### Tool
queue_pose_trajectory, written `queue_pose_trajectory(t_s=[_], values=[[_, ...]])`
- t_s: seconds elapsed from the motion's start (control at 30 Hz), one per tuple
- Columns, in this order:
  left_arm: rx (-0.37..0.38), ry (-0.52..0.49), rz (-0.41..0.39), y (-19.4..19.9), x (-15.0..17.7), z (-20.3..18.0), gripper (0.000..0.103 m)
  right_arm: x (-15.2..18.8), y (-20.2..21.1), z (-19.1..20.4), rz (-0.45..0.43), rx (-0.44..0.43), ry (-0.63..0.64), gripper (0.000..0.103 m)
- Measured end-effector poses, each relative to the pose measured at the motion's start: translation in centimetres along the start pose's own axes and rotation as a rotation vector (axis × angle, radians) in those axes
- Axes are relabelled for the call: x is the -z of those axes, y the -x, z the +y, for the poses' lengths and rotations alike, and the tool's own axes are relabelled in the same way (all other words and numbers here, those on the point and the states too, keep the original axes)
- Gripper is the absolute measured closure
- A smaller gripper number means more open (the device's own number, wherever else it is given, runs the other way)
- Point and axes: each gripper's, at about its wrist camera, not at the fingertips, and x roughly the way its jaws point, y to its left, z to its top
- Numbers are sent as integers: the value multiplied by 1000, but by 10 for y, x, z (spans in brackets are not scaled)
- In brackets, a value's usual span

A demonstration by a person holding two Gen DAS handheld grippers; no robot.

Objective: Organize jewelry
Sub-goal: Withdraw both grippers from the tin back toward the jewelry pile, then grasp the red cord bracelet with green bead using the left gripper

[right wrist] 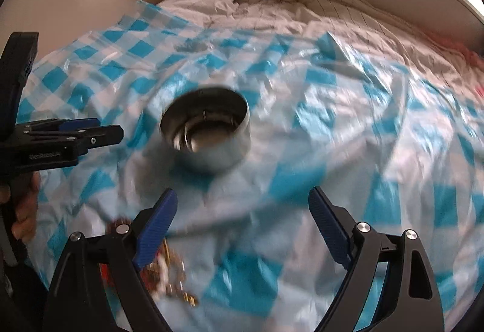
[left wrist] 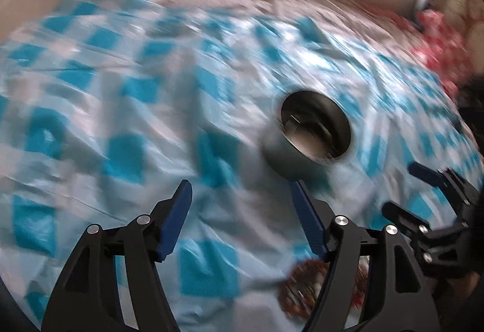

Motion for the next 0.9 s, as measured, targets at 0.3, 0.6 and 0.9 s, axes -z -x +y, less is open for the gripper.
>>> queue_pose_trajectory(t_s=[0.3,0.6,0.9], values=[[75,-145,63,-6,29,-22,38,29,19,-14,10,0,-79,15],[148,-225,149,-27,39,-42,103,26,13,-24,10,-11,-119,15],[304,-131,39,15,29,-15,103,26,9,-26,23,-11,-125,15]])
